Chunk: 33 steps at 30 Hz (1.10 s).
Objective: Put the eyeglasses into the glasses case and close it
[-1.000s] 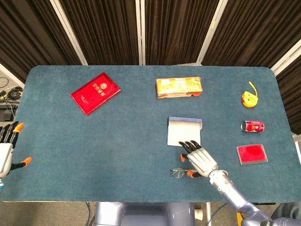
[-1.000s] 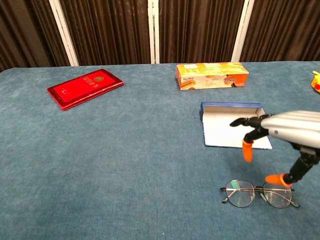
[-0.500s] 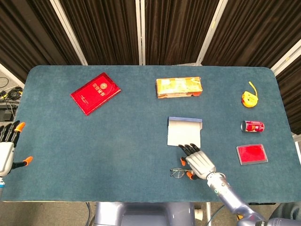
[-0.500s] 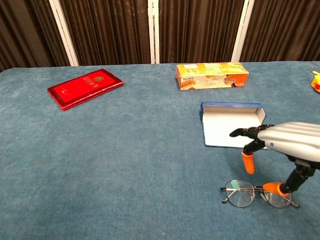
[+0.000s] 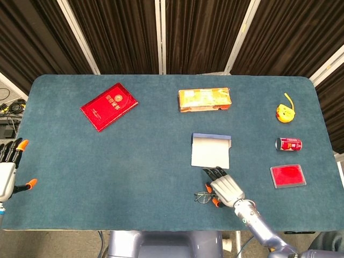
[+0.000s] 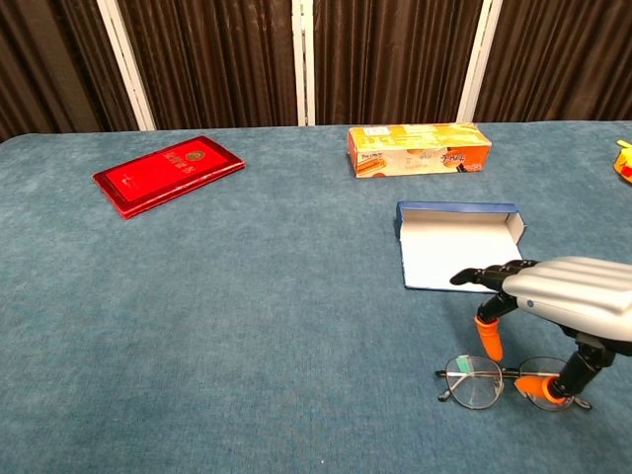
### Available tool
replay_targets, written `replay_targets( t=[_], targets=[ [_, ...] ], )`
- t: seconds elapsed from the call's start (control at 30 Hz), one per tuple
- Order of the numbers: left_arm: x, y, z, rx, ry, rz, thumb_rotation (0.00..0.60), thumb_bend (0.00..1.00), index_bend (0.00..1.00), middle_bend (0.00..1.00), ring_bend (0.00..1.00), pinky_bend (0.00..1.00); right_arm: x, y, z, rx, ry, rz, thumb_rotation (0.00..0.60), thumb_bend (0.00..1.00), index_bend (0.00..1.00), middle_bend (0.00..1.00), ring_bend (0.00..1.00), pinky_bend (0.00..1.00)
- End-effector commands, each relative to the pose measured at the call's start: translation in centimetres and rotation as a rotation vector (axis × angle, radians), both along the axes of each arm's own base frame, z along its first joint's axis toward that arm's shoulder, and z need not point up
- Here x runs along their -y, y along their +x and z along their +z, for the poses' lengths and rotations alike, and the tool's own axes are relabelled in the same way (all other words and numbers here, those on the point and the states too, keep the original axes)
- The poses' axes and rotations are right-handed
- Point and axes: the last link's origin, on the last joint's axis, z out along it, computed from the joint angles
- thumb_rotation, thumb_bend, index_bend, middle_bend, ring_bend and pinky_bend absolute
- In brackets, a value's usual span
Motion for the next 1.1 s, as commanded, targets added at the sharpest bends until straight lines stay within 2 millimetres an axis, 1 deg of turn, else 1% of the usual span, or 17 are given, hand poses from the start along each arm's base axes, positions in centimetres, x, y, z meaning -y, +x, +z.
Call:
replay_targets(
  t=[0.03, 0.67, 1.1],
  targets=[
    [-0.03, -0.02, -0.02, 0.000, 0.000, 0.001, 0.600, 0.00, 0.00, 0.00, 0.00, 0.00, 0.08, -0.02, -0.17, -0.007, -0.004, 0.004, 0.600, 0.26, 0.50, 0.00, 0.00, 0.00],
    [-0.17, -0.17, -0.13, -0.004, -0.004, 0.009, 0.600, 0.00, 0.00, 0.00, 0.00, 0.00, 0.26, -0.18, -0.77, -0.028, -0.008, 0.005, 0.600, 0.30, 0.54, 0.00, 0.00, 0.00],
    [-0.19, -0.19, -0.18, -0.005, -0.006, 0.012, 0.600, 0.00, 0.00, 0.00, 0.00, 0.00, 0.21, -0.16, -0.80, -0.037, -0.007, 0.017, 0.600, 0.36, 0.60, 0.00, 0.00, 0.00]
  ],
)
